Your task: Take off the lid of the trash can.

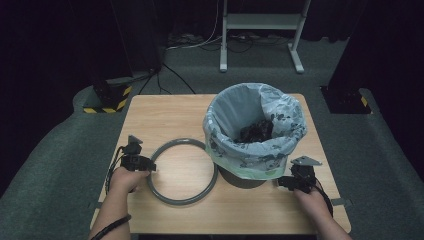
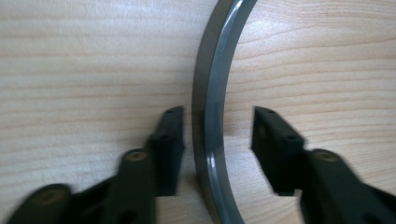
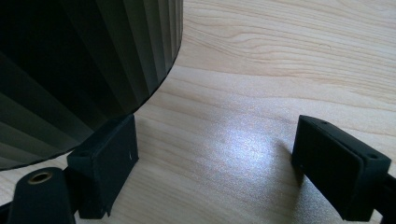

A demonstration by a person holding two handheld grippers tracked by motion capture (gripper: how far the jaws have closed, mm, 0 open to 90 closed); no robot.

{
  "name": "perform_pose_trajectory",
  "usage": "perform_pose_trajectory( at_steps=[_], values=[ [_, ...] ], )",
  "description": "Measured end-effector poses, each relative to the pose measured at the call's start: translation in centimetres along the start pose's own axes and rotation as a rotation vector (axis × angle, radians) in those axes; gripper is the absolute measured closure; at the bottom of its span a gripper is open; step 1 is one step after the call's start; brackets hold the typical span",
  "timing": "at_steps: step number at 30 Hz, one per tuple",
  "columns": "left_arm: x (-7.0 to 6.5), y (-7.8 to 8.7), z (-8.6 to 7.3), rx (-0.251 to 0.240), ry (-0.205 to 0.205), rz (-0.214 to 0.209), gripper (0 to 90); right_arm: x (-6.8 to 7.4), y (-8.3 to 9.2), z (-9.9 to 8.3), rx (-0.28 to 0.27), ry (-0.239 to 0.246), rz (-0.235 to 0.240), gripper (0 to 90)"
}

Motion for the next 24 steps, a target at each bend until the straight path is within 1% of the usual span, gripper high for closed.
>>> perform_pose_trajectory(
  at_steps=[2, 3, 5, 7, 8, 10, 11, 12, 15, 16, 17, 18, 19, 20, 21, 22, 24],
  values=[
    [0.1, 0.0, -0.1, -0.02, -0.026, 0.015, 44.7, 0.0, 0.0, 0.0, -0.001, -0.001, 0.0, 13.8],
    [0.1, 0.0, -0.1, -0.035, -0.03, 0.019, 42.5, 0.0, 0.0, 0.0, -0.001, -0.001, 0.0, 13.8],
    [0.1, 0.2, -0.1, -0.063, -0.051, 0.032, 39.3, 0.0, 0.0, 0.0, -0.001, -0.002, 0.0, 13.8],
    [-0.1, 0.4, -0.2, -0.095, -0.085, 0.038, 36.6, 0.0, 0.0, 0.0, -0.001, -0.002, 0.001, 13.8],
    [-0.2, 0.5, -0.2, -0.119, -0.101, 0.052, 34.6, 0.0, 0.0, 0.0, -0.001, -0.002, 0.001, 13.8],
    [-0.5, 0.9, -0.2, -0.159, -0.13, 0.078, 35.1, 0.0, 0.0, 0.0, 0.0, -0.002, 0.001, 13.8],
    [-0.6, 1.0, -0.2, -0.171, -0.136, 0.083, 39.0, 0.0, 0.0, 0.0, 0.0, -0.002, 0.001, 13.8],
    [-0.8, 1.0, -0.3, -0.168, -0.136, 0.082, 48.3, 0.0, 0.0, 0.0, -0.001, -0.002, 0.001, 13.8],
    [-1.0, 0.6, -0.8, -0.146, -0.107, 0.086, 56.9, 0.0, 0.0, 0.0, -0.001, -0.002, 0.001, 13.8],
    [-1.1, 0.4, -1.2, -0.144, -0.106, 0.095, 58.6, 0.0, 0.0, 0.0, -0.001, -0.002, 0.001, 13.8],
    [-1.1, 0.3, -1.4, -0.141, -0.109, 0.113, 61.4, 0.0, 0.0, 0.0, -0.001, -0.003, 0.001, 13.8],
    [-1.1, 0.1, -1.7, -0.149, -0.122, 0.135, 64.7, 0.0, 0.0, 0.0, -0.001, -0.003, 0.0, 13.8],
    [-1.1, 0.1, -1.9, -0.169, -0.126, 0.151, 67.0, 0.0, 0.0, 0.0, -0.001, -0.004, -0.001, 13.8],
    [-1.1, 0.2, -2.2, -0.182, -0.112, 0.163, 69.5, 0.0, 0.0, 0.0, -0.001, -0.004, -0.001, 13.8],
    [-1.1, 0.2, -2.4, -0.185, -0.106, 0.168, 70.7, 0.0, 0.0, 0.0, -0.001, -0.004, -0.001, 13.8],
    [-1.2, 0.3, -2.7, -0.18, -0.118, 0.18, 71.2, 0.0, 0.0, 0.0, -0.001, -0.004, -0.001, 13.8],
    [-1.4, 0.5, -3.4, -0.173, -0.125, 0.19, 70.7, 0.0, 0.0, 0.0, -0.001, -0.004, -0.001, 13.8]
  ],
)
Point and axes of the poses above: each handheld gripper's, and its own axes: y roughly backward along the jaws, z roughly out of its top, x roughly to its left, the point moved 7 cm from there along -y, roughly forward along the jaws, and after that the axes turned 14 degrees about z, right-handed, at the moved point
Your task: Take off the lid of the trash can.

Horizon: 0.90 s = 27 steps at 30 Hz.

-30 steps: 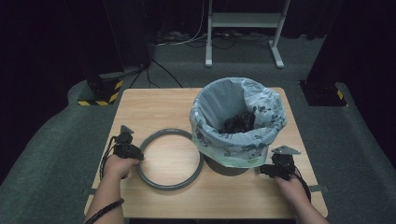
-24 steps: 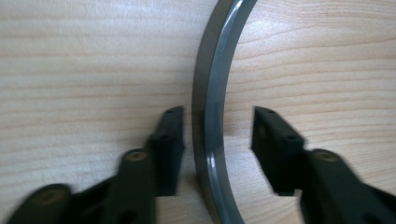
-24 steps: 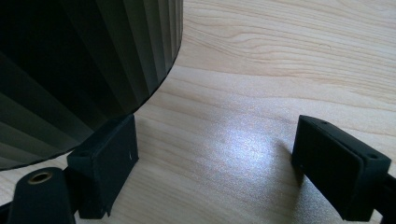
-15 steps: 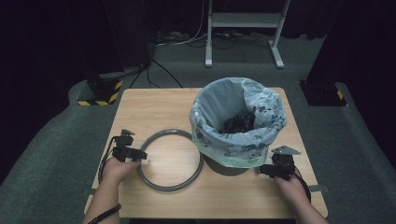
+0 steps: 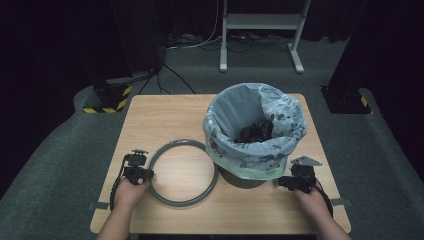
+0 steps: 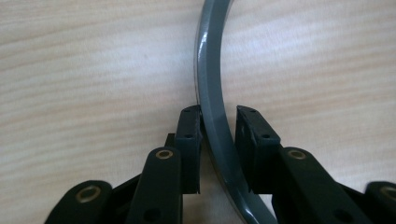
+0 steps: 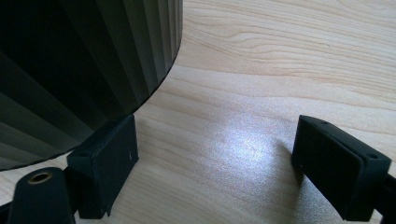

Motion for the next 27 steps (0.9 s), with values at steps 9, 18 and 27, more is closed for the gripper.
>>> perform_pose_trajectory(
  at_steps=[9, 18, 27],
  values=[
    [-0.3, 0.8, -1.2, 0.001, -0.028, -0.005, 56.3, 0.0, 0.0, 0.0, -0.002, 0.0, 0.0, 13.8],
    [-2.3, 2.9, 0.8, -0.139, -0.039, -0.01, 37.3, 0.0, 0.0, 0.0, 0.001, 0.004, -0.004, 13.1],
    [-6.9, 3.7, 3.4, -0.234, -0.06, -0.167, 28.6, -0.1, 0.7, 0.4, -0.021, 0.036, -0.045, 14.4]
  ],
)
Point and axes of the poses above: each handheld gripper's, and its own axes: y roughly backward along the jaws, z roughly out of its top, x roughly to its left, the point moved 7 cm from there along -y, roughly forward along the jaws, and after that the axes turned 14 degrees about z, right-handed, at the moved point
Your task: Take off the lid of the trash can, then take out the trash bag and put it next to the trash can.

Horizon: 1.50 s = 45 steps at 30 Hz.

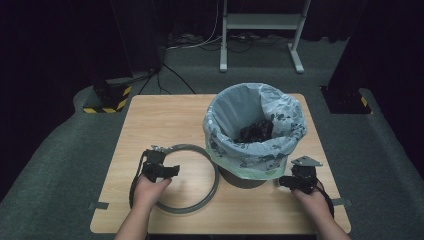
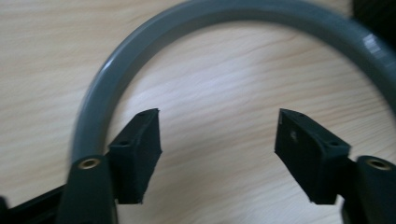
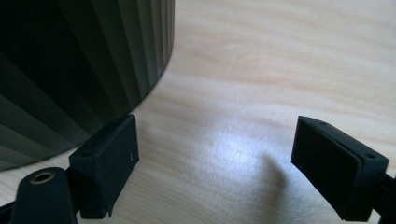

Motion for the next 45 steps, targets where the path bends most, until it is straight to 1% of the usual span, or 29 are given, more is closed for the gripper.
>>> perform_pose_trajectory(
  at_steps=[3, 5, 6, 7, 8, 10, 14, 17, 20, 22, 23, 25, 26, 28, 29, 30, 31, 33, 34, 36, 38, 39, 40, 41, 43, 45],
  values=[
    [-1.1, 0.2, 0.2, -0.068, -0.02, -0.073, 25.7, 0.2, 1.1, 0.8, -0.054, 0.019, -0.001, 14.4],
    [-1.4, 0.1, 0.2, -0.083, -0.056, -0.092, 23.2, 0.3, 1.9, 1.3, -0.088, 0.026, -0.013, 14.6],
    [-1.4, 0.2, 0.1, -0.103, -0.063, -0.096, 22.7, 0.3, 2.3, 1.5, -0.105, 0.02, -0.015, 15.3],
    [-1.4, 0.4, 0.1, -0.13, -0.065, -0.107, 22.7, 0.3, 2.7, 1.7, -0.123, 0.016, -0.016, 16.0],
    [-1.4, 0.5, -0.1, -0.141, -0.063, -0.122, 22.4, 0.3, 3.0, 2.0, -0.141, 0.015, -0.015, 16.4],
    [-1.4, 0.7, -0.2, -0.158, -0.061, -0.152, 21.0, 0.4, 3.8, 2.5, -0.17, 0.031, -0.026, 16.4],
    [-1.5, 1.3, 0.0, -0.206, -0.067, -0.183, 18.5, 0.5, 5.1, 3.7, -0.231, 0.056, -0.043, 16.5],
    [-1.8, 2.2, 0.5, -0.255, -0.05, -0.213, 18.0, 0.8, 6.1, 4.5, -0.28, 0.086, -0.056, 16.5],
    [-1.9, 3.2, 0.9, -0.315, -0.037, -0.22, 17.5, 0.8, 7.1, 5.0, -0.319, 0.107, -0.071, 16.3],
    [-1.9, 3.7, 1.2, -0.348, -0.028, -0.221, 17.4, 0.8, 7.8, 5.4, -0.346, 0.107, -0.078, 16.2],
    [-1.9, 4.0, 1.3, -0.36, -0.024, -0.22, 16.9, 0.7, 8.2, 5.5, -0.358, 0.104, -0.079, 16.3],
    [-2.0, 4.6, 1.6, -0.381, -0.016, -0.23, 16.8, 0.6, 8.8, 5.9, -0.38, 0.114, -0.085, 15.5],
    [-2.0, 4.9, 1.7, -0.394, -0.006, -0.235, 16.7, 0.5, 9.2, 6.1, -0.393, 0.122, -0.097, 14.4],
    [-2.1, 5.4, 2.1, -0.422, 0.007, -0.239, 16.2, 0.5, 9.8, 6.5, -0.414, 0.136, -0.106, 14.4],
    [-2.2, 5.7, 2.3, -0.437, 0.01, -0.237, 15.4, 0.6, 10.1, 6.7, -0.423, 0.134, -0.108, 14.3],
    [-2.3, 5.9, 2.4, -0.447, 0.011, -0.233, 15.4, 0.6, 10.5, 6.9, -0.436, 0.138, -0.114, 14.4],
    [-2.4, 6.2, 2.5, -0.459, 0.001, -0.234, 15.4, 0.7, 10.8, 7.1, -0.451, 0.144, -0.12, 14.3],
    [-2.8, 6.7, 2.6, -0.491, -0.007, -0.254, 15.4, 0.9, 11.4, 7.6, -0.475, 0.152, -0.124, 14.4],
    [-2.9, 6.9, 2.7, -0.509, -0.009, -0.255, 15.2, 1.0, 11.6, 7.8, -0.487, 0.157, -0.124, 14.4],
    [-3.0, 7.5, 3.0, -0.547, 0.005, -0.242, 15.0, 1.3, 12.1, 8.1, -0.501, 0.181, -0.128, 14.3],
    [-2.9, 8.2, 3.3, -0.579, 0.02, -0.238, 15.1, 1.4, 12.5, 8.3, -0.511, 0.201, -0.138, 14.2],
    [-3.0, 8.6, 3.3, -0.599, 0.024, -0.24, 15.6, 1.5, 12.7, 8.4, -0.516, 0.204, -0.133, 14.1],
    [-3.0, 9.0, 3.4, -0.622, 0.022, -0.245, 16.1, 1.5, 12.9, 8.5, -0.521, 0.207, -0.129, 14.1],
    [-3.1, 9.5, 3.4, -0.647, 0.01, -0.249, 16.2, 1.5, 13.1, 8.6, -0.529, 0.207, -0.127, 14.1],
    [-3.2, 10.3, 3.6, -0.691, -0.019, -0.235, 15.9, 1.5, 13.6, 8.9, -0.547, 0.204, -0.13, 14.1],
    [-3.3, 11.3, 3.7, -0.738, -0.015, -0.222, 16.6, 1.7, 14.2, 9.2, -0.567, 0.203, -0.124, 14.1]
  ],
)
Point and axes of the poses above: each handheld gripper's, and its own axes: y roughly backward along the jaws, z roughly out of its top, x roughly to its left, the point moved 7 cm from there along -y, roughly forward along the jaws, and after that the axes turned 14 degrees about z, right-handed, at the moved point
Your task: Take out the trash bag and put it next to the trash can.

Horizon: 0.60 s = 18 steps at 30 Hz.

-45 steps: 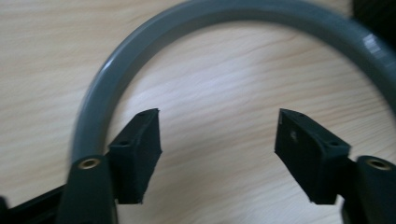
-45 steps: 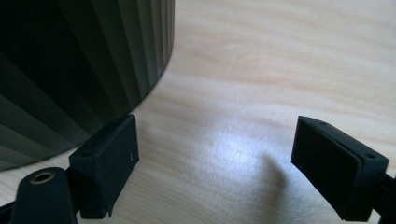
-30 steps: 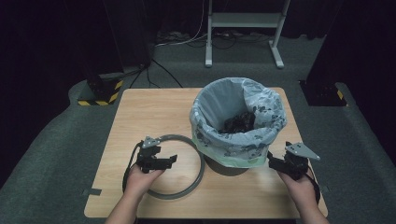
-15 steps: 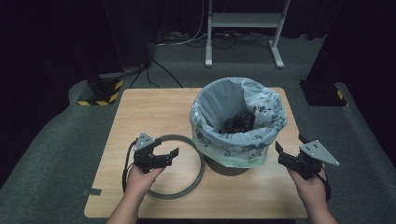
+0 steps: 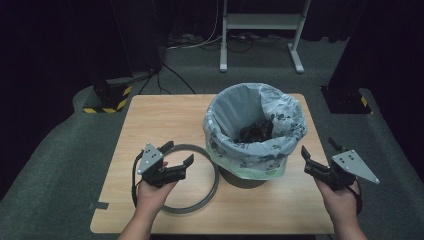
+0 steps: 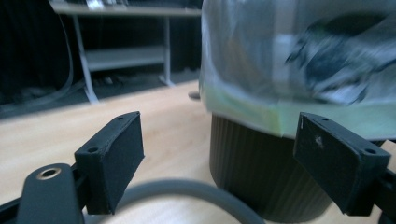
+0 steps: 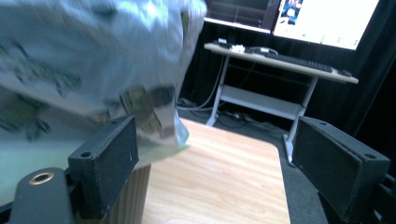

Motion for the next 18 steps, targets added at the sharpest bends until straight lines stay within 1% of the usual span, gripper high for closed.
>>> perform_pose_trajectory(
  at_steps=[2, 4, 6, 8, 9, 10, 11, 12, 14, 15, 17, 18],
  values=[
    [-0.2, 0.4, 0.7, -0.039, 0.012, 0.008, 17.2, 0.1, 0.3, 0.6, -0.016, 0.003, -0.002, 14.1],
    [-0.6, 0.8, 1.7, -0.08, 0.01, 0.018, 17.2, 0.3, 0.6, 1.3, -0.023, 0.004, -0.008, 14.1],
    [-1.2, 1.1, 2.8, -0.12, 0.003, 0.018, 17.2, 0.5, 0.9, 2.0, -0.042, 0.004, -0.009, 14.1],
    [-2.0, 1.3, 3.9, -0.153, 0.009, 0.006, 17.8, 0.6, 1.2, 2.8, -0.064, 0.003, -0.01, 14.1],
    [-2.4, 1.2, 4.3, -0.159, 0.006, 0.008, 18.0, 0.7, 1.4, 3.2, -0.076, 0.002, -0.005, 14.1],
    [-2.7, 1.0, 4.8, -0.159, 0.009, 0.022, 17.5, 0.8, 1.5, 3.6, -0.087, 0.001, 0.0, 14.1],
    [-2.9, 0.9, 5.4, -0.171, 0.021, 0.021, 16.9, 0.9, 1.6, 4.0, -0.095, 0.003, 0.005, 14.1],
    [-3.2, 0.8, 5.9, -0.185, 0.033, 0.001, 17.4, 1.0, 1.7, 4.4, -0.103, 0.008, 0.008, 14.1],
    [-3.7, 0.2, 6.8, -0.204, 0.028, 0.009, 18.4, 1.3, 1.8, 5.2, -0.122, 0.009, 0.011, 14.1],
    [-3.8, -0.1, 7.2, -0.209, 0.031, 0.001, 19.2, 1.4, 1.8, 5.5, -0.129, 0.012, 0.012, 14.1],
    [-4.1, -1.0, 7.9, -0.213, 0.041, -0.001, 21.0, 1.6, 1.6, 6.3, -0.142, 0.008, 0.016, 14.2],
    [-4.2, -1.4, 8.1, -0.209, 0.05, -0.01, 23.5, 1.8, 1.5, 6.6, -0.144, 0.011, 0.021, 14.1]
  ],
)
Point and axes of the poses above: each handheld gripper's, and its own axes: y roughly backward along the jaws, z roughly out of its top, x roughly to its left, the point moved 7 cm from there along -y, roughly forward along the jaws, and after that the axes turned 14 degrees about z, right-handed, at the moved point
